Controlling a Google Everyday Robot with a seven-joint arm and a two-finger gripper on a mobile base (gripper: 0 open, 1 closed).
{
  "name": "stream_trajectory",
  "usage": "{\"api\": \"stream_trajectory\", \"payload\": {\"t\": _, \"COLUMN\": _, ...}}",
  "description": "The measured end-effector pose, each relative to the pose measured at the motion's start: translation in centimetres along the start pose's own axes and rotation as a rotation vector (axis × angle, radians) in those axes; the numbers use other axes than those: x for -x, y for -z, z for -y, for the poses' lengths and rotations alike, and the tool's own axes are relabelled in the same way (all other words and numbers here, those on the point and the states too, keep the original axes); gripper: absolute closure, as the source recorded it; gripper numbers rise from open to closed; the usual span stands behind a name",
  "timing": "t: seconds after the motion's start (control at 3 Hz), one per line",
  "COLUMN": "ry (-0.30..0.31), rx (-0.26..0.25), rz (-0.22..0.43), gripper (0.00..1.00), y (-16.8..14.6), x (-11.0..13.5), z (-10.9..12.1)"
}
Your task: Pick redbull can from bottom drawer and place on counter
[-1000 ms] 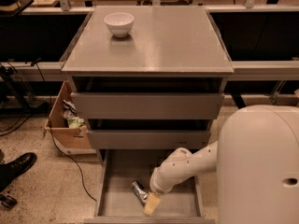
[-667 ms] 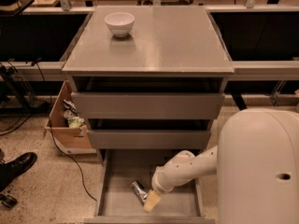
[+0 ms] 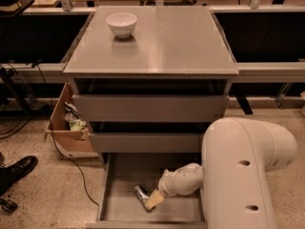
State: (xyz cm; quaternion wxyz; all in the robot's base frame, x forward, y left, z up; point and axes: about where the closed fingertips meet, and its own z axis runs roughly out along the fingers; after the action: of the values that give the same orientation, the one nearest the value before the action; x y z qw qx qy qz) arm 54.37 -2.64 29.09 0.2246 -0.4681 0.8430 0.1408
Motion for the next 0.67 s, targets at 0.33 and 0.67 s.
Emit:
{"api": "stream_trajectory", "payload": {"t": 0.33, "ry": -0.058, "rx": -0.032, "rz": 0.013, "gripper": 0.00, "y": -3.6, "x": -0.5, "z": 1.1}}
{"api": "stream_trajectory", "payload": {"t": 0.67, "ry": -0.084, "rx": -0.054, "rz": 0.006, "gripper": 0.00, "y": -8.0, "x": -0.4, "z": 1.3}}
